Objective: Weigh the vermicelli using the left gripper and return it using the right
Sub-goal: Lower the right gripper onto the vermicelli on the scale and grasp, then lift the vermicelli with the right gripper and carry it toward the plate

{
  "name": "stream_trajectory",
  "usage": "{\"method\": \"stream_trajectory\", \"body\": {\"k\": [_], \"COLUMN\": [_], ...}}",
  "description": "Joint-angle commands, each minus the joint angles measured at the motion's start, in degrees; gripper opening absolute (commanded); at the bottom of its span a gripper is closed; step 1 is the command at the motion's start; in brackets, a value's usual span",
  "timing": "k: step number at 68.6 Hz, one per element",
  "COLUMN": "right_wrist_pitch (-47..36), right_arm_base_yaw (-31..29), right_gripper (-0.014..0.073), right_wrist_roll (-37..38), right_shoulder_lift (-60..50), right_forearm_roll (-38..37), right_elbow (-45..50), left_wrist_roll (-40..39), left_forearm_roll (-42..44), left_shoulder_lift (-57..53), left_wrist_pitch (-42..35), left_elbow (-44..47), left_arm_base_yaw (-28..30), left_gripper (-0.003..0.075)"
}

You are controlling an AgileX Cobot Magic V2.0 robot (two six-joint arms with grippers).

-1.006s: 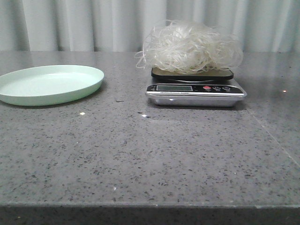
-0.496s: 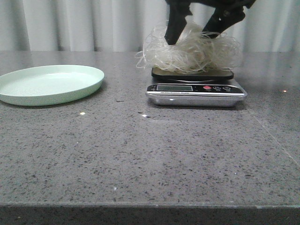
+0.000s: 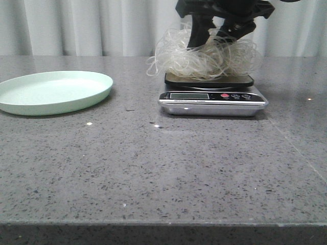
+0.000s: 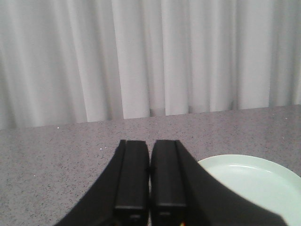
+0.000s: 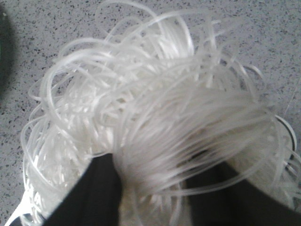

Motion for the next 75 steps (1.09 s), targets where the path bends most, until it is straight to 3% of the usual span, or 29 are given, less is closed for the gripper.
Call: {"method": "stream_trajectory", "body": {"k": [1, 49, 61, 75], "right_wrist_pitch": [0.6, -5.0, -10.0, -16.1], "right_arm_base_yaw": [0.1, 0.8, 5.2, 14.5], "right_gripper": [0.0164, 0.015, 0.015, 0.015], "right_wrist_roll": [0.0, 0.0, 0.0, 0.0], "right_shoulder_lift": [-1.5, -16.0, -17.7, -14.3], "right_forearm_roll": [0.4, 2.2, 6.0, 6.1], "right_elbow": [-1.0, -1.2, -1.6, -6.4], "left_wrist_roll": [-0.6, -0.6, -0.6, -0.6], "left_forearm_roll": [-0.3, -0.3, -0.3, -0.3], "left_shoulder_lift": [0.4, 0.4, 0.4, 0.4], "left_wrist_pitch": [-4.9, -4.9, -4.9, -4.9], "left_elbow": [-1.5, -1.5, -1.5, -1.5], "left_arm_base_yaw": [0.0, 0.0, 0.0, 0.0], "left_gripper": [0.0136, 0.0136, 0.0136, 0.0136]}}
